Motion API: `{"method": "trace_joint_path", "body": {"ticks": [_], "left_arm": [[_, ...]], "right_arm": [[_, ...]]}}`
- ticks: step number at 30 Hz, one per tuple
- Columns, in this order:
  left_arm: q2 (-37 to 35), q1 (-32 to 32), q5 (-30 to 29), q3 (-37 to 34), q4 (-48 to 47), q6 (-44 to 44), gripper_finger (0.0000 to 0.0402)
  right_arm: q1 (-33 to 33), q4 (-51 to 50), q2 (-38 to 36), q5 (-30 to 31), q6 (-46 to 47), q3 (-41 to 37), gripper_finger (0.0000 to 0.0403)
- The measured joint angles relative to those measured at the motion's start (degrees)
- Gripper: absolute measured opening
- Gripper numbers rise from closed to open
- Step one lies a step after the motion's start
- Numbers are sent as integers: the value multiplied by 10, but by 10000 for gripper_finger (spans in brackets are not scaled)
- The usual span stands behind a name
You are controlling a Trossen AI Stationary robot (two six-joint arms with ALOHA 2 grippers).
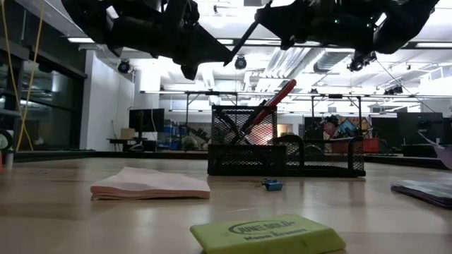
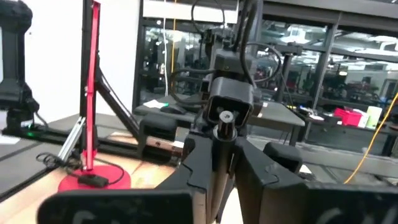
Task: Pick and place office supplies into organizer
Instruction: Put the black pen into the black desk organizer
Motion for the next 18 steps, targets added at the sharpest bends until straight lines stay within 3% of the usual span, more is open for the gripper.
{"method": "trace_joint_path", "body": {"ticks": [6, 10, 18], "left_arm": [[-3, 1, -10, 0, -28, -2, 87], [-3, 1, -54, -1, -64, 0, 116], [-3, 0, -66, -1, -95, 0, 135]], "right_arm": [[9, -53, -39, 9, -9, 0, 24], [24, -81, -59, 27, -19, 0, 24], [58, -169, -63, 100, -14, 0, 24]]}}
